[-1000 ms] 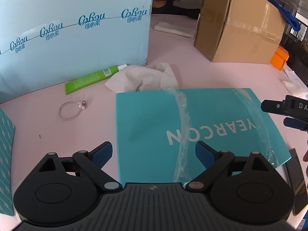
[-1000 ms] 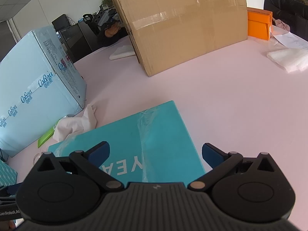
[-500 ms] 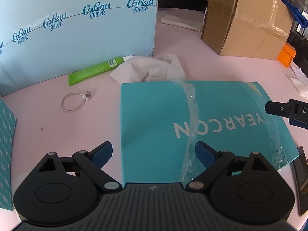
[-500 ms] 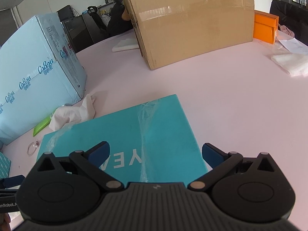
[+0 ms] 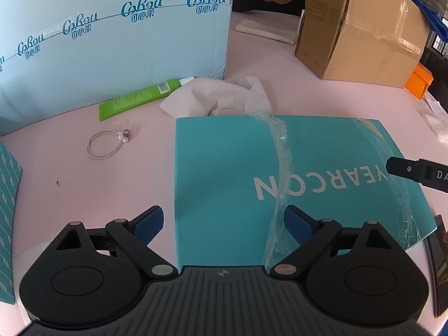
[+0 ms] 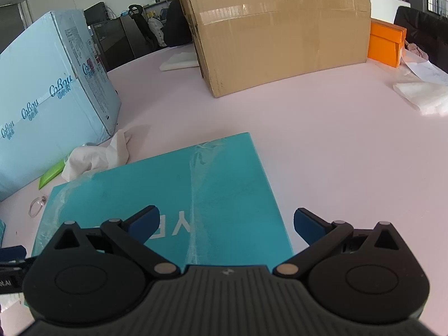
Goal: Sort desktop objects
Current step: 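Align both open grippers with the edge of the teal bag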
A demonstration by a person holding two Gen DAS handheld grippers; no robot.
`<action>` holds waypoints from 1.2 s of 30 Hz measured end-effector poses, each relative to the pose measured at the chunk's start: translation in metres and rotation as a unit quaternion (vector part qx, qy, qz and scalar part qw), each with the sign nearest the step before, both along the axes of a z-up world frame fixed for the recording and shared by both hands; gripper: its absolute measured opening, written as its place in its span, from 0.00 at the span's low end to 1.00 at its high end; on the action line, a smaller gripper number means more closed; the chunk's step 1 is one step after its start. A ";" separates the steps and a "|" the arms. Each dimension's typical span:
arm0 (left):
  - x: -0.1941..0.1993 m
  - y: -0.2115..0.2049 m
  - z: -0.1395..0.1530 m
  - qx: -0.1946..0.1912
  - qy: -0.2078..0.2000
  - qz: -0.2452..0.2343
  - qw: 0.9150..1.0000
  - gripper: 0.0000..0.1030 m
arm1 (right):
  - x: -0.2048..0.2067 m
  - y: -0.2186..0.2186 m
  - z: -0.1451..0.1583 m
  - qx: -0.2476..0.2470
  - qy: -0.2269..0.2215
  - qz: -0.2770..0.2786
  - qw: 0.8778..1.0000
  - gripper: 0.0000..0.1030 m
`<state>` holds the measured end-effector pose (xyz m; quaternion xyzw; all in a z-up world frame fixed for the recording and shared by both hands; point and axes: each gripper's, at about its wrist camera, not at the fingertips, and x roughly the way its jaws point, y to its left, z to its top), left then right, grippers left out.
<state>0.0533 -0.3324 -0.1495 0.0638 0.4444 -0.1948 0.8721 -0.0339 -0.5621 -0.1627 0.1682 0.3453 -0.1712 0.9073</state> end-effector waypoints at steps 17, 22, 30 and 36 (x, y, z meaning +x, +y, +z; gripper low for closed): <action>0.005 -0.002 -0.008 -0.008 0.008 0.003 1.000 0.89 | -0.005 -0.007 -0.011 0.015 -0.013 0.011 1.000 1.00; 0.007 -0.001 -0.009 -0.013 0.010 0.005 1.000 0.90 | -0.003 -0.007 -0.011 0.014 -0.013 0.019 1.000 1.00; 0.010 0.002 -0.012 -0.026 0.012 0.007 1.000 0.90 | 0.001 -0.008 -0.014 0.021 -0.017 0.023 0.999 1.00; 0.015 0.000 -0.012 -0.032 0.014 0.010 0.999 0.89 | 0.006 -0.008 -0.017 0.019 -0.013 0.023 0.999 1.00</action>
